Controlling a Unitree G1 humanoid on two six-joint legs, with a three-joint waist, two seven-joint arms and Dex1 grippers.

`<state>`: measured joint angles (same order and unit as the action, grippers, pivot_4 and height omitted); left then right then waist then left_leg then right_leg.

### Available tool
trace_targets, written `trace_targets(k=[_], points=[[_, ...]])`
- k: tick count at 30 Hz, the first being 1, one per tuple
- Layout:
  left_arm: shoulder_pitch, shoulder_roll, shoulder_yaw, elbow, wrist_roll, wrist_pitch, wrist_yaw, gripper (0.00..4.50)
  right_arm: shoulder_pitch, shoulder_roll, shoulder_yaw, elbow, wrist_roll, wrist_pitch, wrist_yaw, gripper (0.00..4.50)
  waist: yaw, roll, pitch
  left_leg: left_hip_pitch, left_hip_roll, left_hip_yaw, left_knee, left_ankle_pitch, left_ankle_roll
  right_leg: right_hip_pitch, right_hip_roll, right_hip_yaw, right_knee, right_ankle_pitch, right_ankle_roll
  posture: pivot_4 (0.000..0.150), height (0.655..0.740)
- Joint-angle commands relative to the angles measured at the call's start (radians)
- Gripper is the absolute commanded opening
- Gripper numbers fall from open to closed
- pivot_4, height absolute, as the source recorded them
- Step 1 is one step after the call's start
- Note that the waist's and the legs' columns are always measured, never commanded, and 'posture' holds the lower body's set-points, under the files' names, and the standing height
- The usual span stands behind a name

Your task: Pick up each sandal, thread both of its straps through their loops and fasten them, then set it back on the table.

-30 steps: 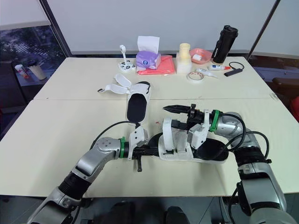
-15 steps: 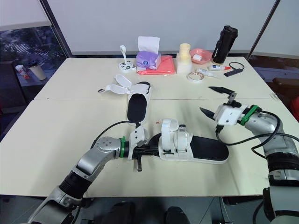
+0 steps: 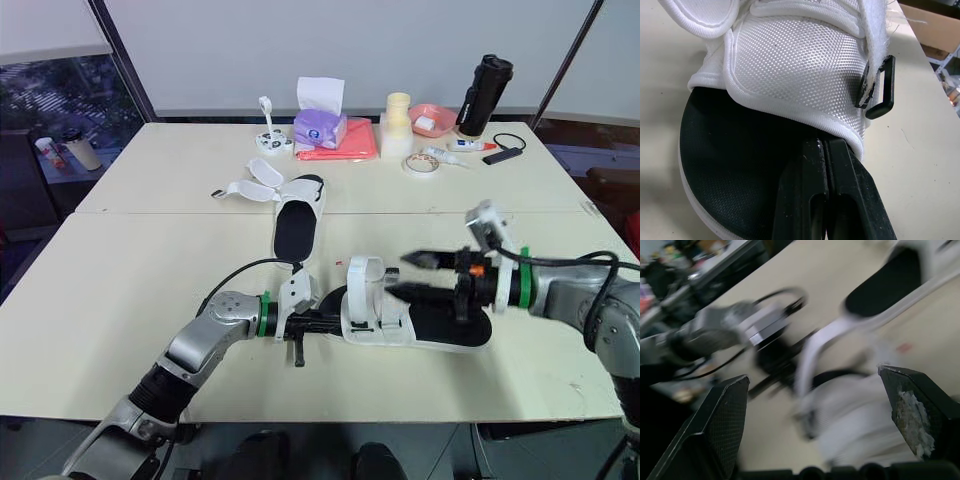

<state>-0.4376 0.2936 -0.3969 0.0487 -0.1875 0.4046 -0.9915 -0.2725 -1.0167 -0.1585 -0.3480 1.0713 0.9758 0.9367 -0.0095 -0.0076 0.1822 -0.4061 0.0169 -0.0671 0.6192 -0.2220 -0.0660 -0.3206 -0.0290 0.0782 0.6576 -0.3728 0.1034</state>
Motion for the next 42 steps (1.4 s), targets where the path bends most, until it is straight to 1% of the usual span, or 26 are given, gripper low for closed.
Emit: trace_targets(k=[1, 5, 11, 14, 18, 21, 22, 29, 34, 42], points=[[0.048, 0.016, -0.061, 0.095, 0.045, 0.064, 0.005, 0.0, 0.001, 0.042, 0.007, -0.052, 0.012, 0.025, -0.048, 4.46, 0.0, 0.0, 0.0, 0.0, 0.0, 0.0, 0.0, 0.0, 0.0, 0.0, 0.0, 0.0, 0.0, 0.0, 0.0, 0.15, 0.74], [0.054, 0.012, -0.061, 0.088, 0.045, 0.068, 0.011, 0.0, -0.009, 0.099, 0.044, -0.062, -0.009, 0.04, -0.093, 4.46, 0.001, -0.001, 0.0, -0.001, 0.0, 0.0, 0.0, 0.0, 0.0, -0.001, 0.0, 0.0, -0.001, 0.0, 0.0, 0.15, 0.74], [0.058, 0.008, -0.062, 0.085, 0.046, 0.068, 0.017, 0.0, -0.066, 0.197, 0.091, -0.065, -0.007, 0.075, -0.169, 4.46, 0.001, -0.001, -0.001, -0.001, 0.0, 0.0, 0.0, 0.0, 0.0, -0.001, 0.001, 0.0, -0.001, 0.0, 0.0, 0.15, 0.74], [0.061, 0.011, -0.063, 0.081, 0.048, 0.064, 0.016, 0.0, -0.077, 0.234, 0.085, -0.073, 0.025, 0.095, -0.195, 3.69, 0.004, -0.001, -0.001, -0.001, 0.0, 0.0, 0.0, 0.0, 0.0, -0.001, 0.0, -0.001, -0.001, 0.0, 0.0, 0.15, 0.74], [0.069, 0.017, -0.062, 0.074, 0.05, 0.061, 0.017, 0.0, -0.076, 0.243, 0.078, -0.077, 0.03, 0.108, -0.204, 1.8, 0.003, -0.001, -0.001, -0.002, 0.0, 0.0, 0.0, 0.0, 0.0, -0.001, 0.0, -0.001, -0.002, 0.0, 0.0, 0.15, 0.74], [0.072, 0.02, -0.062, 0.07, 0.05, 0.06, 0.018, 0.0, -0.076, 0.236, 0.084, -0.075, 0.021, 0.109, -0.191, 0.29, 0.002, -0.001, -0.001, -0.002, 0.0, 0.0, 0.0, 0.0, 0.0, -0.001, 0.0, -0.001, -0.002, 0.0, 0.0, 0.15, 0.74], [0.074, 0.021, -0.062, 0.068, 0.05, 0.06, 0.019, 0.0, -0.078, 0.232, 0.087, -0.068, 0.014, 0.106, -0.181, 0.07, 0.001, -0.001, -0.001, -0.002, 0.0, 0.0, 0.0, 0.0, 0.0, -0.001, 0.0, -0.001, -0.002, 0.0, 0.0, 0.15, 0.74], [0.079, 0.018, -0.039, 0.059, 0.028, 0.073, 0.025, 0.0, -0.126, 0.245, 0.065, 0.014, 0.042, 0.151, -0.188, 0.07, 0.0, -0.001, -0.001, -0.002, 0.0, 0.0, 0.0, 0.0, 0.0, -0.001, 0.0, -0.001, -0.002, 0.0, 0.0, 0.15, 0.74], [0.081, 0.022, -0.036, 0.054, 0.019, 0.078, 0.028, 0.0, -0.133, 0.25, 0.09, 0.046, -0.025, 0.126, -0.175, 0.07, -0.001, -0.001, -0.001, -0.002, 0.0, 0.0, -0.003, 0.0, 0.0, -0.002, 0.001, -0.001, -0.002, 0.0, 0.0, 0.15, 0.74], [0.085, 0.029, -0.042, 0.054, 0.027, 0.075, 0.029, 0.0, -0.118, 0.247, 0.104, 0.064, -0.064, 0.129, -0.139, 0.07, -0.002, -0.001, -0.001, -0.002, 0.0, 0.0, -0.003, 0.0, 0.0, -0.002, 0.001, -0.001, -0.002, 0.0, 0.0, 0.15, 0.74]])
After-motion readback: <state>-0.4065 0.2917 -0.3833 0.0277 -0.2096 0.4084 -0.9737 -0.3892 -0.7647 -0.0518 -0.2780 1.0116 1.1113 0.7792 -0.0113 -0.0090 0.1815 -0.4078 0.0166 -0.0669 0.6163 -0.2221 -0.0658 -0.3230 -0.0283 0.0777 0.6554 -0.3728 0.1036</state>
